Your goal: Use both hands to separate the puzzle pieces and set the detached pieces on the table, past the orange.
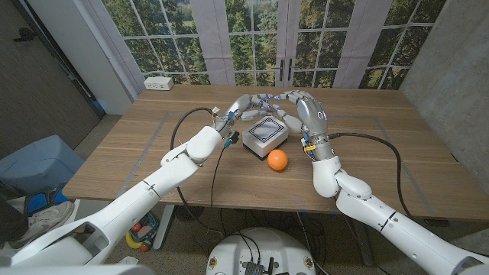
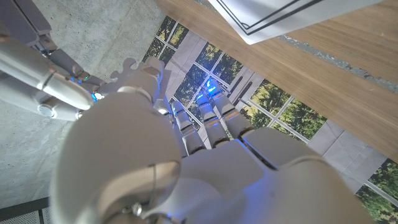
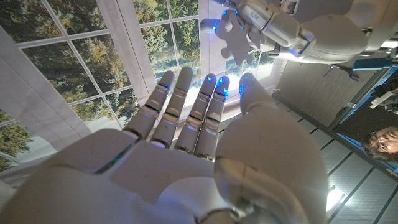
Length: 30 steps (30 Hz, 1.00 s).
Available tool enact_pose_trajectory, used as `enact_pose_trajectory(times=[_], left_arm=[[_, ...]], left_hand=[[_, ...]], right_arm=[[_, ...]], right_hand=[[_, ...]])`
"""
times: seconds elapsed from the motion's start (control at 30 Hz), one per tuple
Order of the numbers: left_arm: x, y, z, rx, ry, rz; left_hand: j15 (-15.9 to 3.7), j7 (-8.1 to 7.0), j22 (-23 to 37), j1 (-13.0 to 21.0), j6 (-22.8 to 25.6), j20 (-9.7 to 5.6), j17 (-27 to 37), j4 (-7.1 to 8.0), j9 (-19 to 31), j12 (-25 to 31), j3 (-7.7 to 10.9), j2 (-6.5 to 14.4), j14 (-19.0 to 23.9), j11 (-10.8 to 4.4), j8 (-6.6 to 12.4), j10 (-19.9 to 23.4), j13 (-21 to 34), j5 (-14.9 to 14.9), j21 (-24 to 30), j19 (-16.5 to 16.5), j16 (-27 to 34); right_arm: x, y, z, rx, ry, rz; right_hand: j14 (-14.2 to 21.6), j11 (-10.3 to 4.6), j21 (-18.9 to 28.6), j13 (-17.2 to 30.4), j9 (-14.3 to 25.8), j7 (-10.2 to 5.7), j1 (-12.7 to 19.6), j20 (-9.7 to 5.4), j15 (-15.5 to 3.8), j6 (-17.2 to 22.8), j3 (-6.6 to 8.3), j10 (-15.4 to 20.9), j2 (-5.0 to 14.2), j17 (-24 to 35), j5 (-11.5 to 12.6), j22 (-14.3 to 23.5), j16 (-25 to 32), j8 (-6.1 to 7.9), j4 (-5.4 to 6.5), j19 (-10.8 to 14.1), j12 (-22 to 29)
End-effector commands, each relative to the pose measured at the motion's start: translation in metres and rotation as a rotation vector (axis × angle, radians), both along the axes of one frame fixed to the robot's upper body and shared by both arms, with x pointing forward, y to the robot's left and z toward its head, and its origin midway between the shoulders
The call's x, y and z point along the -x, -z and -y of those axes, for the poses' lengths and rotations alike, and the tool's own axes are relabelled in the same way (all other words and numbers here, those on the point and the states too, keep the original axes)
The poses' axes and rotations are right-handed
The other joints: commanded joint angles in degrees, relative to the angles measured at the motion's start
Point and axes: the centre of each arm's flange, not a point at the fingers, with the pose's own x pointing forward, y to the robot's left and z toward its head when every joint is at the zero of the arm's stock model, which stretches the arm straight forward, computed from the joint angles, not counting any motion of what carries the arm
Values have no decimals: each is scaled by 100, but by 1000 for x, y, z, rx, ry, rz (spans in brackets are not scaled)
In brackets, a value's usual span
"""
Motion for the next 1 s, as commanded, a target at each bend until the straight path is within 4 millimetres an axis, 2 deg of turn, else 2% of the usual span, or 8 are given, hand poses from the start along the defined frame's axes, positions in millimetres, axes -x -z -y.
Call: enact_pose_trajectory(times=[0.03, 0.3, 0.5, 0.57, 0.73, 0.83, 0.9, 1.0], left_arm=[[-1, -3, 0, 9, 16, 32], [-6, -6, 0, 15, 43, 8], [-8, -6, 2, 25, 73, -24], [-10, -6, 4, 34, 105, -68], [-14, -4, 5, 41, 143, -132], [-14, -4, 5, 42, 154, -140], [-13, -5, 5, 47, 154, -137], [-13, -7, 5, 46, 149, -131]], left_hand=[[-836, -60, 20, 6, 22, 7, 8, -6, 10, -2, -38, 24, -28, -9, 19, -9, -2, 36, 31, -19, 29], [-835, -64, 21, 6, 4, 11, 6, -8, 13, 10, -56, 24, -26, -12, 16, -5, -2, 34, 38, -22, 35], [-837, -72, 21, 10, 8, 12, 4, -11, 17, 16, -65, 26, -28, -11, 22, -3, -1, 35, 43, -21, 37], [-836, -17, 21, 16, 29, 12, 1, -16, 21, 24, -72, 23, -21, -8, 33, 9, -1, 37, 47, -23, 40], [-831, 31, 20, 35, 39, 13, -3, -28, 24, 40, -79, 19, -13, 4, 38, 45, -1, 42, 54, -23, 44], [-827, 51, 20, 45, 54, 11, -5, -33, 25, 48, -82, 17, -12, 9, 44, 66, -1, 44, 57, -22, 44], [-820, 52, 20, 55, 50, 18, -5, -36, 26, 54, -82, 20, -8, 12, 42, 81, -2, 46, 58, -26, 46], [-822, 7, 20, 72, 40, 21, -6, -41, 26, 58, -84, 22, -7, 11, 36, 97, -2, 49, 63, -27, 47]], right_arm=[[-10, -3, 0, -56, -36, -121], [-16, -3, 0, -77, -75, -151], [-20, -4, 0, -118, -133, -181], [-23, -5, 1, -146, -191, -235], [-29, -6, 1, -171, -246, -285], [-31, -6, 2, -186, -264, -290], [-33, -5, 3, -198, -284, -292], [-35, -6, 4, -209, -297, -296]], right_hand=[[86, -8, 33, 61, 17, 17, -90, 46, -870, 108, -47, 99, 24, 76, -13, 26, 65, 64, 10, 14, 65], [96, -21, 49, 147, 27, 18, -88, 55, -895, 96, -55, 209, 39, 142, -1, 31, 79, 63, -6, -19, 149], [196, -53, 87, 338, 145, 18, 79, 48, -917, 425, -6, 516, 64, 246, 33, 39, 94, 279, -96, -69, 374], [237, -68, 96, 423, 198, 53, 110, 42, -912, 550, -4, 572, 62, 290, 38, 41, 99, 372, -102, -106, 445], [331, -97, 87, 557, 276, 87, 220, 77, -926, 649, 4, 692, 53, 402, 45, 49, 167, 479, -134, -231, 571], [395, -144, 111, 696, 354, 69, 459, 57, -964, 762, 74, 920, 89, 515, 69, 59, 214, 594, -197, -278, 745], [465, -173, 140, 787, 409, 93, 546, 32, -961, 940, 100, 1036, 119, 577, 72, 65, 241, 713, -188, -274, 847], [568, -167, 186, 891, 475, 184, 653, -28, -964, 1035, 129, 1123, 149, 654, 62, 72, 283, 810, -182, -240, 946]])
